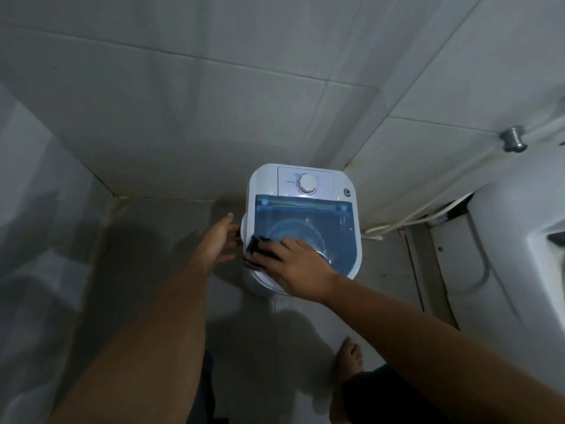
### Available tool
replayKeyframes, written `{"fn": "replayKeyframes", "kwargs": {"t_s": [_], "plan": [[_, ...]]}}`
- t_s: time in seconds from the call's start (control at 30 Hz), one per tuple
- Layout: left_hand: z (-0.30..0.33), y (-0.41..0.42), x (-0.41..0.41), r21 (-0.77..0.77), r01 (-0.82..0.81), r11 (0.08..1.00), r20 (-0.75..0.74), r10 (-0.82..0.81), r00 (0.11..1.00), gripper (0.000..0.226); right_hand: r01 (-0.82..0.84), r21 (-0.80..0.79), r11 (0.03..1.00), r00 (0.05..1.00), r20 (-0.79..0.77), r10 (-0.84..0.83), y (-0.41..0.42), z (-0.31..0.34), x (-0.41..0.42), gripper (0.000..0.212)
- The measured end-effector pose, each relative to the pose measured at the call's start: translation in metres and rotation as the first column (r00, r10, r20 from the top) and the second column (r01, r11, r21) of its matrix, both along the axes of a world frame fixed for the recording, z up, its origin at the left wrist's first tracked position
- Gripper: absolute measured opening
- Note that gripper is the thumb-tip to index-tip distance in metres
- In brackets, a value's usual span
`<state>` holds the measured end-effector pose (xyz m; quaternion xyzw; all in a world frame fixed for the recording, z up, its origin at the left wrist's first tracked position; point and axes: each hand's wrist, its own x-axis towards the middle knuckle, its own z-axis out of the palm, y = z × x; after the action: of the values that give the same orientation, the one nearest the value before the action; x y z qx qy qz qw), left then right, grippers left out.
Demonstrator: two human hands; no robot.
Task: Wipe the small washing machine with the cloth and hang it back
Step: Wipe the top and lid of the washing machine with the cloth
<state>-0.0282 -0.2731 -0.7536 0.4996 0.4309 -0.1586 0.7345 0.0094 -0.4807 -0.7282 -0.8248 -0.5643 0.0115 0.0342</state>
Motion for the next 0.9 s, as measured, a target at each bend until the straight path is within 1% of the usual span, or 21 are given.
{"fn": "replayKeyframes", "kwargs": {"t_s": [0.07,0.1,0.13,0.17,0.23,0.27,0.33,0.37,0.4,0.43,0.5,0.57,0.6,0.63,0.67,0.7,0.77,0.8,0.83,0.87,0.9], "plan": [[-0.004,0.0,-0.001,0.057,0.014,0.998,0.014,-0.014,1.0,0.034,-0.11,-0.035,0.993,0.993,0.037,0.111,-0.027,-0.001,0.007,0.04],[-0.005,0.0,-0.002,0.084,0.032,0.996,0.019,-0.034,0.999,0.031,-0.08,-0.049,0.996,0.994,0.066,0.083,-0.034,0.0,0.019,0.042],[-0.005,0.0,-0.003,0.099,0.045,0.994,0.025,-0.048,0.999,0.031,0.019,-0.047,0.999,0.996,0.089,-0.015,-0.038,0.0,0.033,0.046],[-0.004,-0.001,-0.003,0.106,0.052,0.993,0.032,-0.056,0.998,0.032,0.183,-0.017,0.983,0.979,0.098,-0.18,-0.038,0.002,0.047,0.049],[-0.001,-0.003,-0.005,0.114,0.053,0.992,0.046,-0.059,0.997,0.033,0.536,0.043,0.843,0.841,0.062,-0.538,-0.033,0.01,0.07,0.047],[-0.001,-0.003,-0.005,0.118,0.053,0.992,0.054,-0.06,0.997,0.034,0.657,0.044,0.753,0.753,0.019,-0.658,-0.027,0.012,0.077,0.044],[-0.003,-0.003,-0.006,0.135,0.063,0.989,0.059,-0.072,0.996,0.034,0.766,0.046,0.641,0.642,-0.056,-0.764,-0.01,0.015,0.076,0.044],[-0.003,-0.003,-0.006,0.143,0.068,0.987,0.054,-0.076,0.996,0.034,0.763,0.039,0.645,0.646,-0.067,-0.761,-0.001,0.014,0.068,0.045],[-0.004,-0.004,-0.006,0.142,0.064,0.988,0.052,-0.072,0.996,0.034,0.714,0.037,0.7,0.7,-0.061,-0.711,0.006,0.012,0.055,0.048],[-0.003,-0.004,-0.005,0.143,0.064,0.988,0.052,-0.072,0.996,0.033,0.611,0.043,0.79,0.791,-0.042,-0.61,0.011,0.008,0.038,0.049],[-0.002,-0.005,-0.004,0.149,0.069,0.986,0.055,-0.078,0.995,0.028,0.27,0.039,0.962,0.962,-0.06,-0.267,0.009,0.002,0.001,0.046],[-0.003,-0.005,-0.004,0.155,0.073,0.985,0.059,-0.083,0.995,0.027,-0.032,-0.002,0.999,0.997,-0.065,0.032,-0.011,-0.001,-0.005,0.042],[-0.004,-0.004,-0.005,0.16,0.085,0.983,0.063,-0.096,0.993,0.029,-0.073,-0.012,0.997,0.997,-0.029,0.073,-0.022,-0.001,0.008,0.043],[-0.006,-0.004,-0.005,0.167,0.094,0.981,0.063,-0.106,0.992,0.03,-0.017,-0.007,1.0,1.0,0.005,0.017,-0.032,-0.002,0.025,0.043],[-0.006,-0.005,-0.005,0.171,0.095,0.981,0.061,-0.106,0.992,0.031,0.124,0.028,0.992,0.992,0.031,-0.125,-0.041,-0.002,0.045,0.043],[-0.005,-0.006,-0.005,0.179,0.092,0.98,0.06,-0.104,0.993,0.029,0.319,0.079,0.945,0.946,0.037,-0.322,-0.05,0.0,0.065,0.042],[-0.002,-0.008,-0.007,0.193,0.085,0.977,0.065,-0.099,0.993,0.027,0.666,0.115,0.737,0.742,-0.002,-0.67,-0.07,0.006,0.095,0.041],[-0.001,-0.008,-0.007,0.198,0.086,0.976,0.071,-0.102,0.992,0.029,0.762,0.109,0.638,0.645,-0.042,-0.763,-0.076,0.006,0.102,0.041],[-0.001,-0.009,-0.007,0.204,0.094,0.974,0.072,-0.111,0.991,0.03,0.811,0.113,0.574,0.583,-0.074,-0.809,-0.077,0.006,0.103,0.041],[-0.001,-0.009,-0.008,0.208,0.101,0.973,0.069,-0.118,0.991,0.031,0.825,0.124,0.552,0.563,-0.093,-0.821,-0.074,0.005,0.097,0.041],[-0.002,-0.008,-0.008,0.213,0.104,0.971,0.065,-0.121,0.991,0.032,0.805,0.141,0.576,0.59,-0.092,-0.802,-0.071,0.002,0.087,0.041]]}}
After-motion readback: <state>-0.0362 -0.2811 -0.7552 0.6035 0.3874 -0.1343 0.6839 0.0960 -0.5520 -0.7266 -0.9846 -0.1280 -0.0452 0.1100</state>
